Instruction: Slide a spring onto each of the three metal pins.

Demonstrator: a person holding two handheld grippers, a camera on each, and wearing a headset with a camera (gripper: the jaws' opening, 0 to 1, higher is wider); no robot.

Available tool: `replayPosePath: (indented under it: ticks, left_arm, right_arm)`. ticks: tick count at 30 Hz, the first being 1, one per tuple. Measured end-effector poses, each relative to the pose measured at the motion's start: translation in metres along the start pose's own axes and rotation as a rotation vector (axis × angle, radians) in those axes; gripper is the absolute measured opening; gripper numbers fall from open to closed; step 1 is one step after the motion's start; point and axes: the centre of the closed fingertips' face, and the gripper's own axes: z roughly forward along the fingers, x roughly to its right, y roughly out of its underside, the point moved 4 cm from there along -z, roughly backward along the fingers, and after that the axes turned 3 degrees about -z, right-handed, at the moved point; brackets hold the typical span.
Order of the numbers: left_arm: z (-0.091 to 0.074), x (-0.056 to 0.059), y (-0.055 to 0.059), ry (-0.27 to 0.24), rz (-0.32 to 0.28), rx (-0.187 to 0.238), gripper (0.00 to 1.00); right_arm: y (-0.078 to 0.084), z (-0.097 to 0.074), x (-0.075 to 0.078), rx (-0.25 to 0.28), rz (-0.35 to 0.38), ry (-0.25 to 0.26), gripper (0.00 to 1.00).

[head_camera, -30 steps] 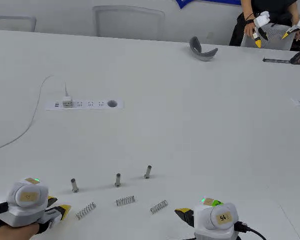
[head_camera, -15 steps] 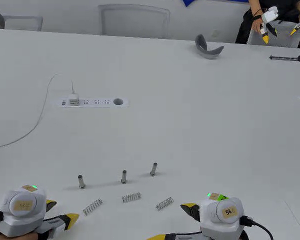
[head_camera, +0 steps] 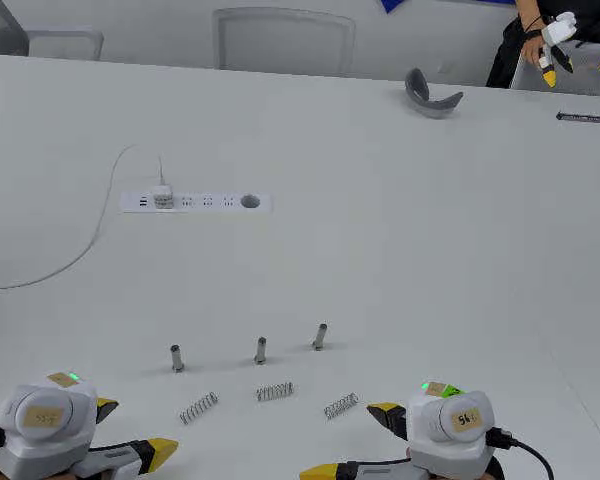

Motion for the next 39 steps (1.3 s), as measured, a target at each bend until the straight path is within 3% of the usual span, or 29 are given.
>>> replayPosePath:
  ticks: [13,22,39]
  left_arm:
    - [-0.019,0.008,0.002,0.017,-0.001,0.022,0.73]
    - [-0.016,0.015,0.001,0.045,0.019,0.010,0.77]
    - [-0.006,0.030,-0.010,0.086,0.100,-0.026,0.78]
  right_arm:
    - [-0.002,0.001,-0.002,0.003,-0.003,-0.010,0.92]
    - [-0.003,0.000,-0.002,0.008,-0.003,-0.005,0.92]
    - [-0.001,-0.002,-0.005,0.010,0.004,0.002,0.92]
